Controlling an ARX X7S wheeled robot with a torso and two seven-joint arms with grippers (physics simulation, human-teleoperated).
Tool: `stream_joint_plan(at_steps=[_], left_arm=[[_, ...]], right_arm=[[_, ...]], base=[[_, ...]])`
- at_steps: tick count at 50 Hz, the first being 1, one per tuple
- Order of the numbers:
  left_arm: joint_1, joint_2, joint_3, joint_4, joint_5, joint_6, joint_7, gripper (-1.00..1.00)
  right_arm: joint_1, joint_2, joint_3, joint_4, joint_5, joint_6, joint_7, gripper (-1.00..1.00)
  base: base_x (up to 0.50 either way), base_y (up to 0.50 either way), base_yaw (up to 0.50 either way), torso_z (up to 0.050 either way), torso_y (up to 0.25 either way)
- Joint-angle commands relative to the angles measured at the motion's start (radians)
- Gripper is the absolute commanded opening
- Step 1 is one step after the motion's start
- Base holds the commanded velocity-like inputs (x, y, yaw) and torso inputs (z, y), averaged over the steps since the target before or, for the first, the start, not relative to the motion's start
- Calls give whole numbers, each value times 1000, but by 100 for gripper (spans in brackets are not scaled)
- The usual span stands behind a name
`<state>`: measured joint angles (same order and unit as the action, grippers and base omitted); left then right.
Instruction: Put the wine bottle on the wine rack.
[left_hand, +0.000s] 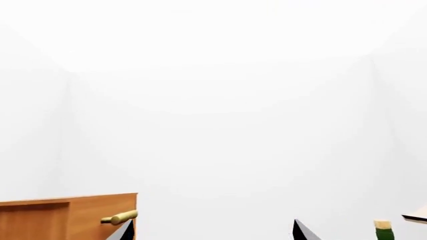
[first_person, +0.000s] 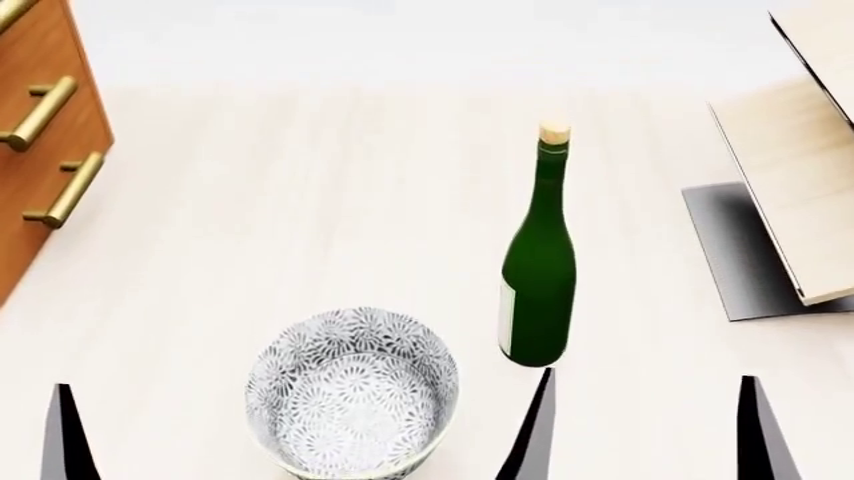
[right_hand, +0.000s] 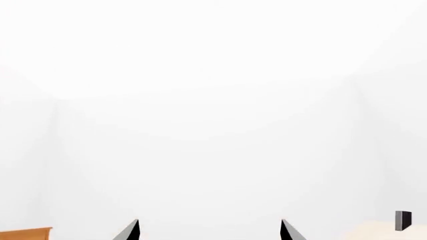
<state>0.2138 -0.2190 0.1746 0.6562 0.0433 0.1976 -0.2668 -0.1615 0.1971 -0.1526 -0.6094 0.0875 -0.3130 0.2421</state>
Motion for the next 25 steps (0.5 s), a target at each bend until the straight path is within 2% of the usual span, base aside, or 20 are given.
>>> stream_joint_plan(at_steps=[1, 25], left_arm=[[4, -8, 1, 3, -4, 5, -10, 100], [12, -19, 19, -8, -11, 19, -24, 100]], right_arm=[[7, 7, -11, -9, 0, 17, 8, 100], [-6, 18, -28, 17, 2, -9, 23, 100]], base=[[168, 0, 0, 0, 0], [173, 0, 0, 0, 0]])
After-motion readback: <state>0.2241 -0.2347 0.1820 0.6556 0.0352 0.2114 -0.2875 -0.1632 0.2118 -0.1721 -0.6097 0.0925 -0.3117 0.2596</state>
